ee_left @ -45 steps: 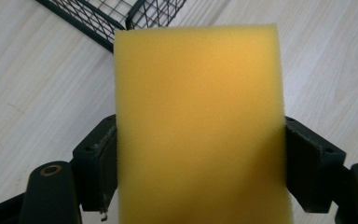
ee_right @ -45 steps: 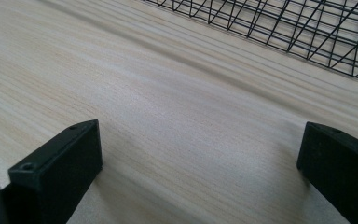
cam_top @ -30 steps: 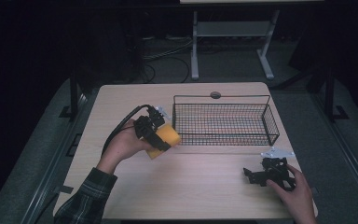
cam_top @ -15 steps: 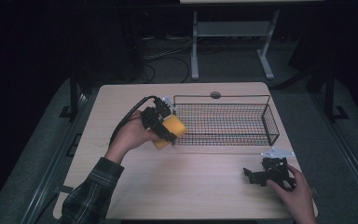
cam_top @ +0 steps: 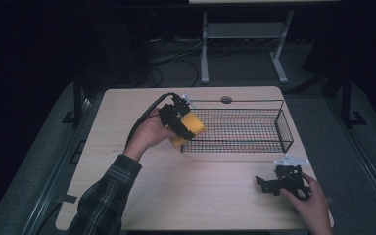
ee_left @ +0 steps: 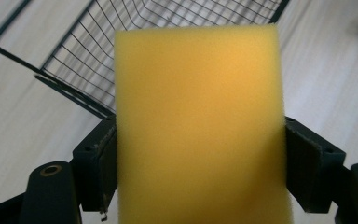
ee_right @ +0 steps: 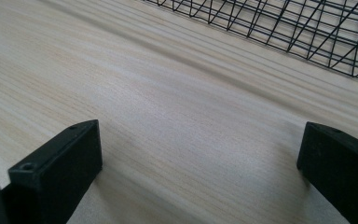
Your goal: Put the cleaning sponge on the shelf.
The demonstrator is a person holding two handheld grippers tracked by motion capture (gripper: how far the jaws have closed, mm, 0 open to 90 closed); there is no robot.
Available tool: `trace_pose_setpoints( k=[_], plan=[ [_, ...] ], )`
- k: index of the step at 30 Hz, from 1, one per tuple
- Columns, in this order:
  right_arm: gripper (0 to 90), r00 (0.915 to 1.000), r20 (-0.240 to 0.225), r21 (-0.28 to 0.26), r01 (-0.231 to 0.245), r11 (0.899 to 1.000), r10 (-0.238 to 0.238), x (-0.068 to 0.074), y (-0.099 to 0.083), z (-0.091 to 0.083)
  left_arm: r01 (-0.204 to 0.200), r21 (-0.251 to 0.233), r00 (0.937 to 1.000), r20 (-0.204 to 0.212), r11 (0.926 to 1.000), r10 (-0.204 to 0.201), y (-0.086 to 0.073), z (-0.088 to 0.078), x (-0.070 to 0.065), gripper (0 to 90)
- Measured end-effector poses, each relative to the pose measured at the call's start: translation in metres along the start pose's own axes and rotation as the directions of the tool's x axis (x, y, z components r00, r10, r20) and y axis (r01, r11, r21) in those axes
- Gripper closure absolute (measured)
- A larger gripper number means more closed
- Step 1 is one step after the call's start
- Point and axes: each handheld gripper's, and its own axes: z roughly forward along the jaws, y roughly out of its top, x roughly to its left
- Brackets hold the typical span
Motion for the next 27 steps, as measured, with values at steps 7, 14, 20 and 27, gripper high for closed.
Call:
trace_pose_setpoints(
  k=[7, 14, 20, 27],
  plan=[
    [0.0, 1.0000, 0.000, 0.000, 0.000, 1.000, 0.000, 0.000, 0.000, 0.000, -0.007, -0.018, 0.9998, -0.019, 0.9998, 0.007, 0.012, 0.007, 0.005, 23.0],
    [0.0, 1.0000, 0.000, 0.000, 0.000, 1.000, 0.000, 0.000, 0.000, 0.000, -0.021, -0.014, 0.9995, -0.025, 0.9997, 0.020, 0.025, 0.019, 0.009, 23.0],
    [0.0, 1.0000, -0.001, -0.001, 0.002, 1.000, -0.002, 0.000, 0.000, 0.000, -0.043, -0.016, 0.9989, -0.020, 0.9990, 0.042, 0.033, 0.032, 0.012, 23.0],
    [0.0, 1.0000, -0.001, -0.001, -0.005, 1.000, 0.005, 0.000, 0.000, 0.000, -0.078, -0.034, 0.9969, 0.004, 0.9964, 0.078, 0.041, 0.042, 0.018, 23.0]
  ],
)
